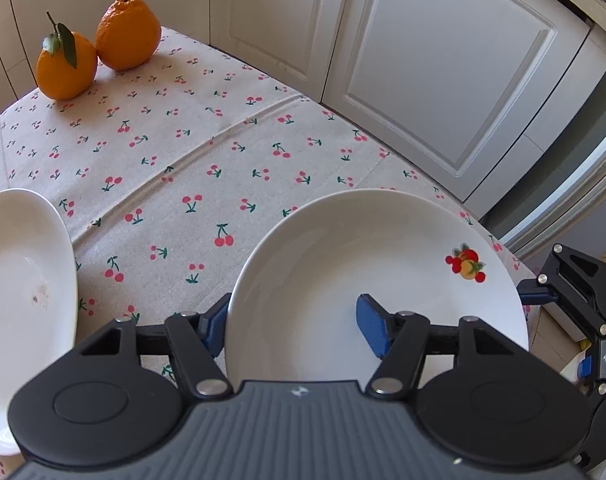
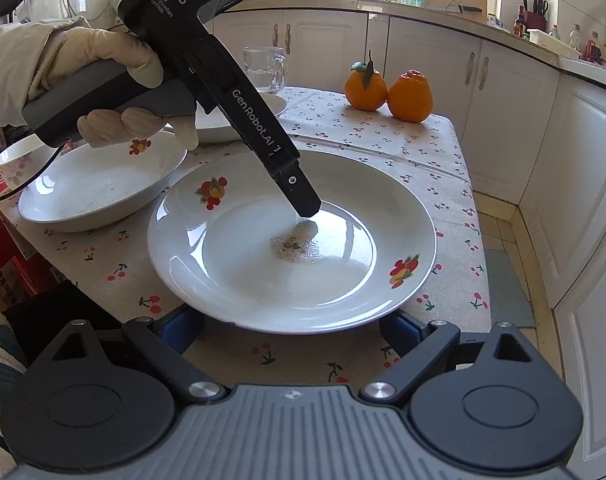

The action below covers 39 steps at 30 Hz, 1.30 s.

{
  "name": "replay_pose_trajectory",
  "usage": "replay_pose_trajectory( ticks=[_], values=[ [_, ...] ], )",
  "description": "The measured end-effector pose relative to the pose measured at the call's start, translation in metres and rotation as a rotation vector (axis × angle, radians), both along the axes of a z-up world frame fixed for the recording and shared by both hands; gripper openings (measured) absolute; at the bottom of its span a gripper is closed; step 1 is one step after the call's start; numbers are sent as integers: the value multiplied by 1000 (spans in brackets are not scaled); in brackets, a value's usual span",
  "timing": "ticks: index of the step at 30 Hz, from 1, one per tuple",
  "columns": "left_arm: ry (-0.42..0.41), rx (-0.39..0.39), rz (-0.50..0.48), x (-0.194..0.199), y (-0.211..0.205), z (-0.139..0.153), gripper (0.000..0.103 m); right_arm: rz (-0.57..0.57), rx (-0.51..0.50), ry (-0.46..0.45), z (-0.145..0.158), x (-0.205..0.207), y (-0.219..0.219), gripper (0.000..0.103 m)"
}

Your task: Organize plates and bowls

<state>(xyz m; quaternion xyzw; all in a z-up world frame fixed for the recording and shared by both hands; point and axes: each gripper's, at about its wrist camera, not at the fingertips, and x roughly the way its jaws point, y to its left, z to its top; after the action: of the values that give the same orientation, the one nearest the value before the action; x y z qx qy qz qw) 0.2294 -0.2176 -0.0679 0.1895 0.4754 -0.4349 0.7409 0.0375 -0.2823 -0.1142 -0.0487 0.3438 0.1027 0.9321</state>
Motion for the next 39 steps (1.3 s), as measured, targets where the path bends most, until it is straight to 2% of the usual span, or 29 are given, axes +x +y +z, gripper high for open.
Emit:
replay_pose_trajectory(
  ticks=[25, 39],
  values=[
    [-23, -47, 16, 57, -44, -2, 64, -26, -29, 15, 4, 60, -40, 96],
    [-35, -52, 19, 66, -51, -6, 64, -39, -48, 14, 2, 71, -45, 96]
  ],
)
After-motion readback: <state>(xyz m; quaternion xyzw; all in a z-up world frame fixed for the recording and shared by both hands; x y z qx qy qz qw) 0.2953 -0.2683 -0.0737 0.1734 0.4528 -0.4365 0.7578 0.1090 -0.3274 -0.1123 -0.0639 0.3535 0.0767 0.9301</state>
